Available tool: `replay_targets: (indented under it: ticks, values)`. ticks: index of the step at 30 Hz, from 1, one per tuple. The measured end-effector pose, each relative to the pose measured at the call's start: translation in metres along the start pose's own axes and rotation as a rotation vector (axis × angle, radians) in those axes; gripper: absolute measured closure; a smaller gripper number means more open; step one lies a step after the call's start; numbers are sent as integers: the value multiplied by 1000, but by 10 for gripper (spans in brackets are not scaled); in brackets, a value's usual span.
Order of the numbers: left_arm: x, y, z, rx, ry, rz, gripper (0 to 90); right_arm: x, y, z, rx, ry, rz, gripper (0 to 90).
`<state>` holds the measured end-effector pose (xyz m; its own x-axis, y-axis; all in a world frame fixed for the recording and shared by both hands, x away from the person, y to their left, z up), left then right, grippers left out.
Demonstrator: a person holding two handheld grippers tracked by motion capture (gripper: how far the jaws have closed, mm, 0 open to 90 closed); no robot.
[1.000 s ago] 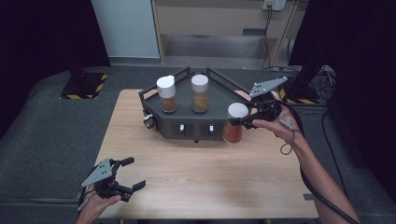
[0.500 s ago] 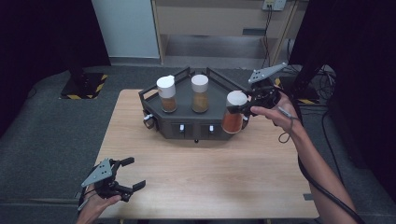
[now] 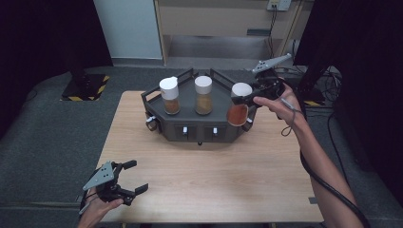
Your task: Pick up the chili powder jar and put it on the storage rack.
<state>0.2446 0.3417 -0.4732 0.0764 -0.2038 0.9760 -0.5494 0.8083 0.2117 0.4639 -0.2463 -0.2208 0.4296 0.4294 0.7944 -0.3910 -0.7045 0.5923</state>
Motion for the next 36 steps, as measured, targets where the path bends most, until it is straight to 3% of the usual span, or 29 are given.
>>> replay_targets:
  ticks: [22,36]
  values:
    - [0,0,0,-1,-3,-2,0,19,-26,15,-137,-83,10,343]
    - [0,0,0,-2,-6,-4,0,16,-40,21,-214,-115,22,343]
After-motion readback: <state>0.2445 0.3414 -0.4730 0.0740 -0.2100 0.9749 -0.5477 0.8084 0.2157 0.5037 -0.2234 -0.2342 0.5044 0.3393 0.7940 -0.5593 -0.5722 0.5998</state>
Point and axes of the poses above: each handheld gripper's, and its own axes: y roughly backward along the jaws, x roughly out of its top, z roughly to its right, the point moved 6 cm from there along -y, roughly forward along the jaws, and after that the axes turned 8 degrees about -y, right-handed, at the moved point
